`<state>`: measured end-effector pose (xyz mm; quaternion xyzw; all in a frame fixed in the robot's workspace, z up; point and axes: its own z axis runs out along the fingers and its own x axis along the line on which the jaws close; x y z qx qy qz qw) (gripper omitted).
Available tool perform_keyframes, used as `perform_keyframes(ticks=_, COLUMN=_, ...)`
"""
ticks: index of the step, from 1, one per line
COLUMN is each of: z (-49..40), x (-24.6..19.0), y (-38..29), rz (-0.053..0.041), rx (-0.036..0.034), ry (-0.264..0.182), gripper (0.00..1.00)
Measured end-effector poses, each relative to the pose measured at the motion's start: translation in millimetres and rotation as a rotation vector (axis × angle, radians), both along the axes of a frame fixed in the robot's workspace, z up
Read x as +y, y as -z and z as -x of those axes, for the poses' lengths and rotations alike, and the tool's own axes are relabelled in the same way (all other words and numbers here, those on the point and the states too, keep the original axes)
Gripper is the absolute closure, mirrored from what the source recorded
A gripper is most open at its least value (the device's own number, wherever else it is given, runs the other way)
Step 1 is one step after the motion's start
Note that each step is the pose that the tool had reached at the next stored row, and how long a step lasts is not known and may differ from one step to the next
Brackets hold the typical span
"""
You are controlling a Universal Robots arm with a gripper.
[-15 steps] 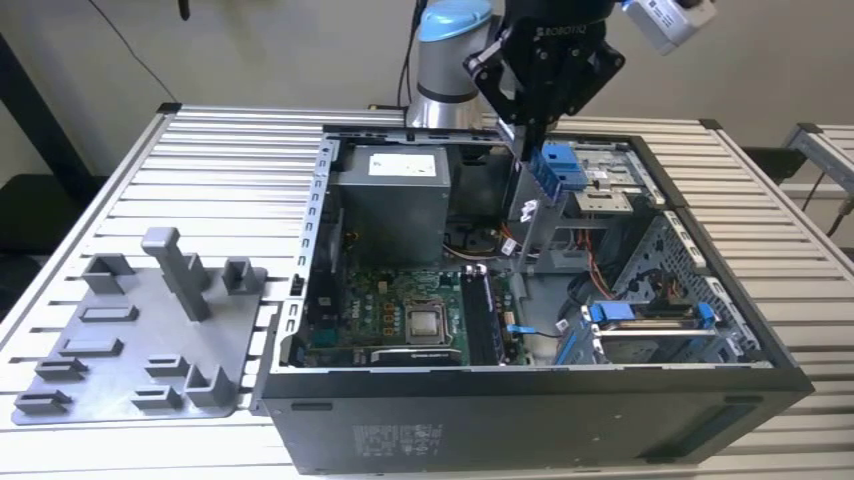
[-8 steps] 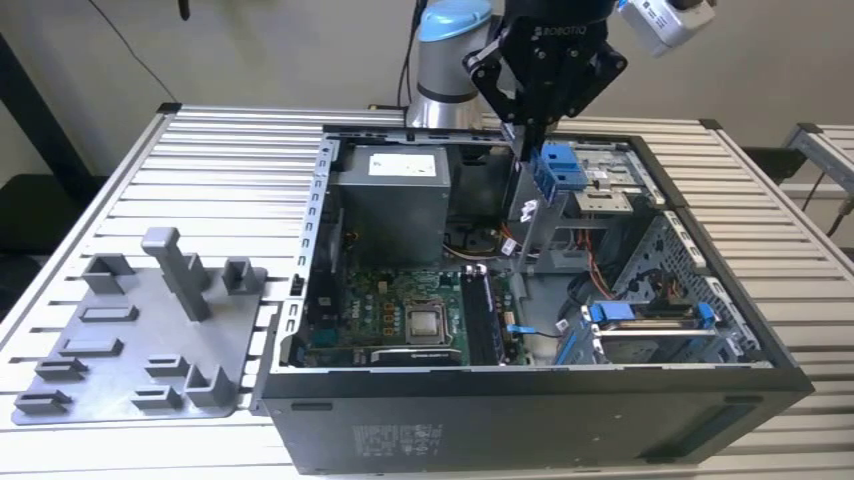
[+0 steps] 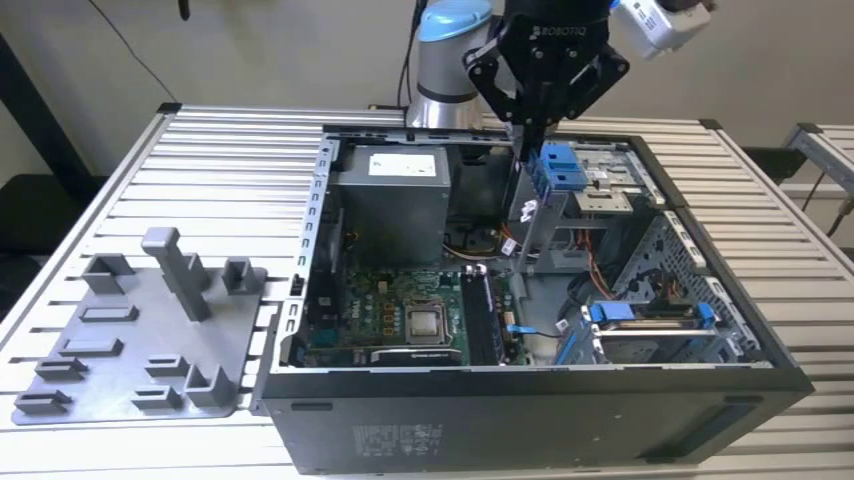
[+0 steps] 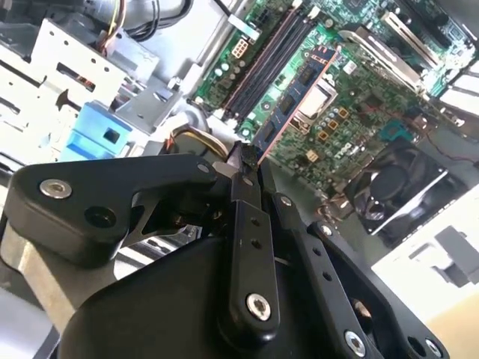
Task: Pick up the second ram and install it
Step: 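Insert the second ram into the second slot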
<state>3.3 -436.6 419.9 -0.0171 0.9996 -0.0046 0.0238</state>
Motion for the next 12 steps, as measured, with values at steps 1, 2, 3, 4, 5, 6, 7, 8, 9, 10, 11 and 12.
perform_keyframes(ticks=1, z=0.0, x=0.0, y=0.0, rz=0.0000, rx=0.0000, ry=0.008, gripper=0.86)
perform_keyframes(ticks=2, z=0.0, x=0.0, y=0.0, rz=0.0000, rx=0.0000, ry=0.016, gripper=0.86)
perform_keyframes(ticks=3, z=0.0, x=0.0, y=0.0, rz=0.0000, rx=0.0000, ry=0.023, gripper=0.86)
perform_keyframes(ticks=4, z=0.0, x=0.0, y=0.0, rz=0.0000, rx=0.0000, ry=0.029, gripper=0.86)
perform_keyframes(ticks=5, z=0.0, x=0.0, y=0.0, rz=0.0000, rx=0.0000, ry=0.037, gripper=0.86)
perform_keyframes(ticks=6, z=0.0, x=0.0, y=0.0, rz=0.0000, rx=0.0000, ry=0.046, gripper=0.86)
perform_keyframes(ticks=7, z=0.0, x=0.0, y=0.0, rz=0.0000, rx=0.0000, ry=0.055, gripper=0.86)
perform_keyframes(ticks=8, z=0.0, x=0.0, y=0.0, rz=0.0000, rx=0.0000, ry=0.062, gripper=0.86)
perform_keyframes(ticks=9, z=0.0, x=0.0, y=0.0, rz=0.0000, rx=0.0000, ry=0.066, gripper=0.86)
perform_keyframes(ticks=10, z=0.0, x=0.0, y=0.0, rz=0.0000, rx=0.0000, ry=0.069, gripper=0.86)
perform_keyframes(ticks=11, z=0.0, x=0.0, y=0.0, rz=0.0000, rx=0.0000, ry=0.072, gripper=0.86)
perform_keyframes(ticks=12, z=0.0, x=0.0, y=0.1, rz=0.0000, rx=0.0000, ry=0.075, gripper=0.86)
